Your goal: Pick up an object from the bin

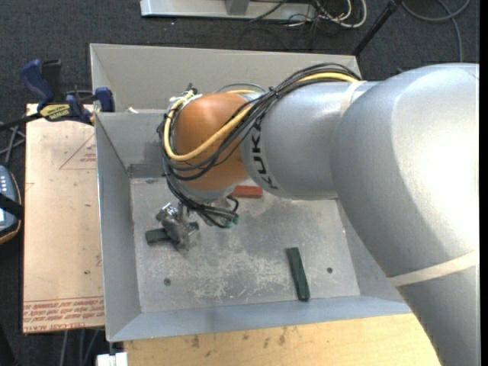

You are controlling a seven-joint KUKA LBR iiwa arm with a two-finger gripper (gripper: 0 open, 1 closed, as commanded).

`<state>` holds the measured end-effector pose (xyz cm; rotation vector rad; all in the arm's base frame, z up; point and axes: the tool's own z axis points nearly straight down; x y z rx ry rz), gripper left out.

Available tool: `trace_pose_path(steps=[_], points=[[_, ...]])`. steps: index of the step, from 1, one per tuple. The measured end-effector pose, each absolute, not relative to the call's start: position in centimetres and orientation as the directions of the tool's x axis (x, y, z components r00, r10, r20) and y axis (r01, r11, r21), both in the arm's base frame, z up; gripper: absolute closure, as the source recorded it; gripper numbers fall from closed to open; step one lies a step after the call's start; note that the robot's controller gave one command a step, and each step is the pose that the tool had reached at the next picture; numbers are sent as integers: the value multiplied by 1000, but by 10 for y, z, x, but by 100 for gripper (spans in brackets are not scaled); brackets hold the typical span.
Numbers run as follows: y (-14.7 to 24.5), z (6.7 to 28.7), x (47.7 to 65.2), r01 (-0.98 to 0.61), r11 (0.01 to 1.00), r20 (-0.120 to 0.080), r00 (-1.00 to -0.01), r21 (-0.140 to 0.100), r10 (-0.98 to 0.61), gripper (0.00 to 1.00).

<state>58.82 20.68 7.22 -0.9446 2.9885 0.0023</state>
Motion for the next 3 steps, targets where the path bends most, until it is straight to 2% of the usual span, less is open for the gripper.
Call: trace_pose_path(steps=[1,2,3], points=[[209,72,576,-667,745,-8,-745,-2,-667,100],[201,81,569,-411,912,-1,-912,2,-411,0],[199,85,567,-286,958,0,-958,2,-286,0]])
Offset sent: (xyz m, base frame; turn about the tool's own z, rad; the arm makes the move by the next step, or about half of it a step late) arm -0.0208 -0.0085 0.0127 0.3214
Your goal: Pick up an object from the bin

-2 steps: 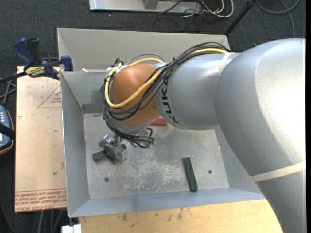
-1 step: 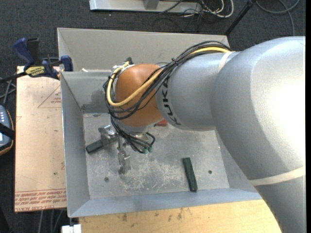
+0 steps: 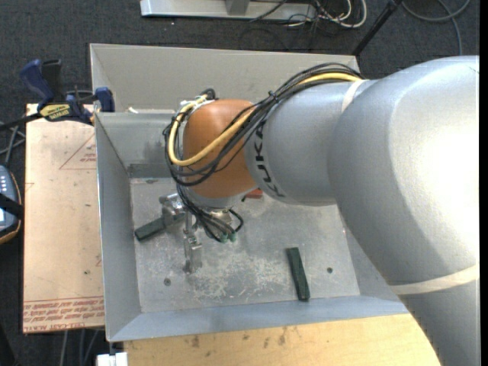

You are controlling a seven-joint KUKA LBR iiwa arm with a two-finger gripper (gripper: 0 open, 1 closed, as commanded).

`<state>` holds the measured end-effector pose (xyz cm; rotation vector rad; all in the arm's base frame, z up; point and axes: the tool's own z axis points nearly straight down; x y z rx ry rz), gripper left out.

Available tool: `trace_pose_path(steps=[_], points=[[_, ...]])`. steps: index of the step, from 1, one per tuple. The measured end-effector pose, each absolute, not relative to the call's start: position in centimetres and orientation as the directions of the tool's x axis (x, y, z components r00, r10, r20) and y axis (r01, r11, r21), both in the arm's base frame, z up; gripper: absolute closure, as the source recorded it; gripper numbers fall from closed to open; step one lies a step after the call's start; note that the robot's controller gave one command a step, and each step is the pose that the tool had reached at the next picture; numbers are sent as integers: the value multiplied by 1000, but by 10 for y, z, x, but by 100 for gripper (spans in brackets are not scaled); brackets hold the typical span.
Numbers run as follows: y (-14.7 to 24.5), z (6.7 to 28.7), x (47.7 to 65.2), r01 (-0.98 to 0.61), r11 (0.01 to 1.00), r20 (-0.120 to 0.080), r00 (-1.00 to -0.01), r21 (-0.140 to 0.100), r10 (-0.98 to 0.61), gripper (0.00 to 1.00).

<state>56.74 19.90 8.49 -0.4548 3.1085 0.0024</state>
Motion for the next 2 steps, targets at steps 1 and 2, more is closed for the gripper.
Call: trace_pose_path(steps=[1,2], points=[[246,71,620,-433,902,-5,-902,2,-432,100],[246,71,620,-432,902,-5,-902,2,-432,100]])
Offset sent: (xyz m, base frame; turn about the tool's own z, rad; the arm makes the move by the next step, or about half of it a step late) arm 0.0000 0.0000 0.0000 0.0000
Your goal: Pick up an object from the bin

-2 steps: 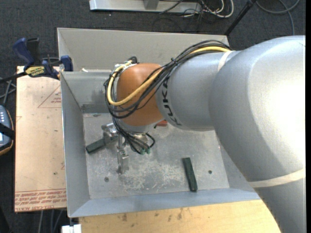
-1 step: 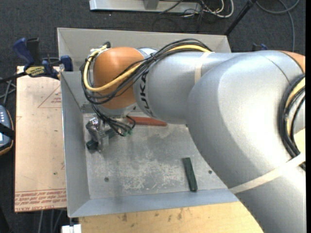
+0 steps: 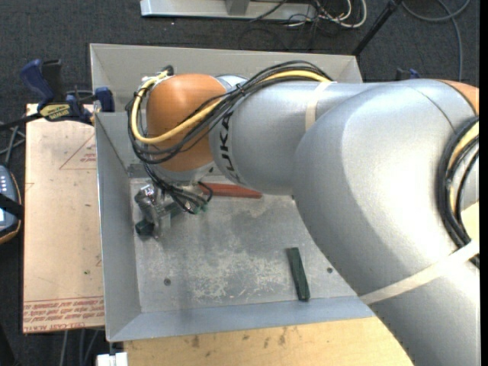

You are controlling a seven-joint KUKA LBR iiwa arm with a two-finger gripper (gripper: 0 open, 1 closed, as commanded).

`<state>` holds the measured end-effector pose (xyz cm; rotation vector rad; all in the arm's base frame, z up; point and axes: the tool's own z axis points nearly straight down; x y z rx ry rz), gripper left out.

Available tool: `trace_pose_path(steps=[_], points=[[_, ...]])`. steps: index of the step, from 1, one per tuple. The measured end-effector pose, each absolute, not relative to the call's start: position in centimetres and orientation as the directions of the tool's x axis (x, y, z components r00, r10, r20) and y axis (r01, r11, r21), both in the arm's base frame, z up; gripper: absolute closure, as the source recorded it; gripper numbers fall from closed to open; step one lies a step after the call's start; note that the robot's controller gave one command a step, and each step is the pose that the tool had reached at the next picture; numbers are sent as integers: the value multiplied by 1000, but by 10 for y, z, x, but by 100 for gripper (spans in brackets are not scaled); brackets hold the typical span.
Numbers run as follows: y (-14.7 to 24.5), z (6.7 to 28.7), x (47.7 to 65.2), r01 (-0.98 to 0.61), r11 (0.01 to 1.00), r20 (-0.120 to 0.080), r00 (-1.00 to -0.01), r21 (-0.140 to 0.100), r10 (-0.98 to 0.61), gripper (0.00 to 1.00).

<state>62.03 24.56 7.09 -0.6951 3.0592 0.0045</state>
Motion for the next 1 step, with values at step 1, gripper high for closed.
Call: trace_pose_path(steps=[1], points=[[220,213,599,-516,857,-5,-857,0,-516,100]])
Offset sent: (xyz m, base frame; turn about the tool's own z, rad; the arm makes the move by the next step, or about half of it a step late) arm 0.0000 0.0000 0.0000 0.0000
